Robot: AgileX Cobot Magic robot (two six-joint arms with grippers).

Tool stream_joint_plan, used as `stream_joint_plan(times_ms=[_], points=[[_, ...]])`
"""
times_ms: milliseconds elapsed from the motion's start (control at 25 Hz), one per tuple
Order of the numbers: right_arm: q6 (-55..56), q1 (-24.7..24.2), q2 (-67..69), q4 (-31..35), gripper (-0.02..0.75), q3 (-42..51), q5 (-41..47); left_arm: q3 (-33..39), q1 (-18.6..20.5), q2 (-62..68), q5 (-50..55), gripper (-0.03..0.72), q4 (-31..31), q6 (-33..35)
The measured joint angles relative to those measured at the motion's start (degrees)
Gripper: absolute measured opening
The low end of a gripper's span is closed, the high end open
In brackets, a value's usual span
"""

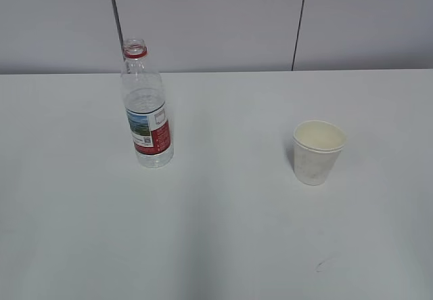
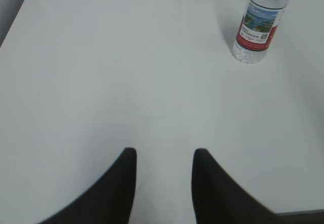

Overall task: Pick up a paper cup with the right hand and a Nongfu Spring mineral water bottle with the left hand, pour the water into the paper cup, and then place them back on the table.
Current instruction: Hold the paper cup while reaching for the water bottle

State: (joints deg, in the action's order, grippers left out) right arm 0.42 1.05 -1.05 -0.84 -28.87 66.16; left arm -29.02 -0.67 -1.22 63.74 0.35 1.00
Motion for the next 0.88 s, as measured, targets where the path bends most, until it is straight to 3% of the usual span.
stream_joint_plan(times_ms=[520, 880], points=[[0.0, 0.0, 0.4, 0.0, 0.587, -0.6, -2.0, 0.0, 0.0, 0.0, 0.0, 0.239, 0.0, 0.0], [0.0, 0.0, 19.4, 0.0, 0.587, -1.2, -29.2, 0.0, 0.0, 0.0, 0.0, 0.239, 0.1, 0.0]])
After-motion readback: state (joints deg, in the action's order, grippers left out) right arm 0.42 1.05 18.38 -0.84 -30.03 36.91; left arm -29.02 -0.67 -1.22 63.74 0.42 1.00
